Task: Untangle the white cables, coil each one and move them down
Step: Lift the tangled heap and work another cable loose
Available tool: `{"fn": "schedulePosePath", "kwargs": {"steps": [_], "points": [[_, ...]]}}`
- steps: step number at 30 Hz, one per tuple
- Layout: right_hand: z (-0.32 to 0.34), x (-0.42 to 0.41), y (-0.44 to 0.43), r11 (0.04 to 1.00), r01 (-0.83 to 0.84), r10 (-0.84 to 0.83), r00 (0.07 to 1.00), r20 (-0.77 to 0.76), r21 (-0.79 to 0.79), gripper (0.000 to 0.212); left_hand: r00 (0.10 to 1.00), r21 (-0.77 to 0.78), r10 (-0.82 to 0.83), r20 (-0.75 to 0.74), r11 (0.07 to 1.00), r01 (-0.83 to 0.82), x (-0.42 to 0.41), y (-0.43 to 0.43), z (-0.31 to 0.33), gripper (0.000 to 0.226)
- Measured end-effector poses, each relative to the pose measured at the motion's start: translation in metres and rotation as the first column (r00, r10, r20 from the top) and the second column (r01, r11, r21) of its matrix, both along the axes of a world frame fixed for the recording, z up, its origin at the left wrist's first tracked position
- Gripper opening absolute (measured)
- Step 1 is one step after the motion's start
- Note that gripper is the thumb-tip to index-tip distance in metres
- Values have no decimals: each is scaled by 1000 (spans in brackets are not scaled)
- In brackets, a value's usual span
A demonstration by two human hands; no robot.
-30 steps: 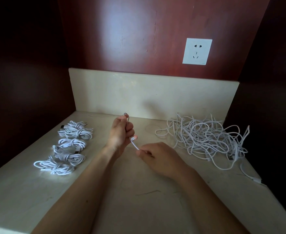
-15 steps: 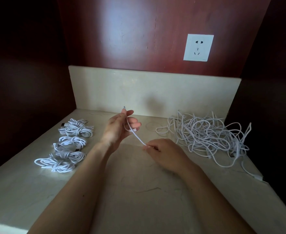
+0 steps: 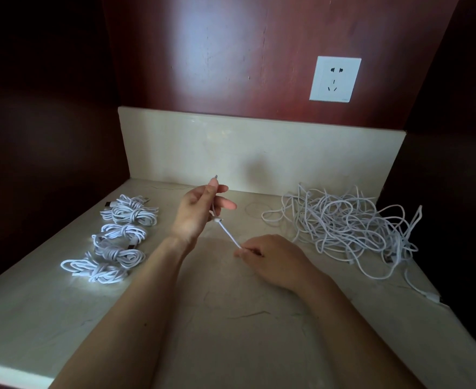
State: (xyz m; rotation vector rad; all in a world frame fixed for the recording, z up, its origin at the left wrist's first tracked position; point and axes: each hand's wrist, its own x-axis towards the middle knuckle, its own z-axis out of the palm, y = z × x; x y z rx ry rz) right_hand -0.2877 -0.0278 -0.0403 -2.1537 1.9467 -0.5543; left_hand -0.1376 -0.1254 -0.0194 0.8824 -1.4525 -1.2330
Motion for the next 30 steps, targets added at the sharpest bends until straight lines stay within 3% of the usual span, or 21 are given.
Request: {"fn": "schedulePosePath", "kwargs": {"steps": [3,6,12,17,19,24,27,30], "points": [[-1,1,1,1000,-8,8,1000,-11,-13,37,1000,37,7,-19,999,-6,-7,1,-1,36],[-2,2,1,1000,-14,13,999,-31,-24,37,983,133,-39,-179,989,63,-10,-2,-3,34],[-1,4,1,1000,-11,11,1000,-17,-19,38,787,312,-160,-595,857,409,-2,-8,-2,23],[0,8,1,998,-33,36,998,48,-54,44,697,356,-85,-712,811,464,-2,-14,-4,30],[0,9,2,996,-45,48,998,39,-79,44,739,356,-65,-670,846,397,-3,-15,-5,32],[5,11,7,978,-103,111,993,32,-180,31,929,275,9,-369,956,99,-8,-12,-3,38],[12,12,8,978,-101,157,933,323,-182,16,990,163,31,-140,987,-8,-14,-4,-6,36],[17,10,5,965,-56,196,799,568,-254,13,995,130,-89,34,988,84,-24,8,-5,37]]}}
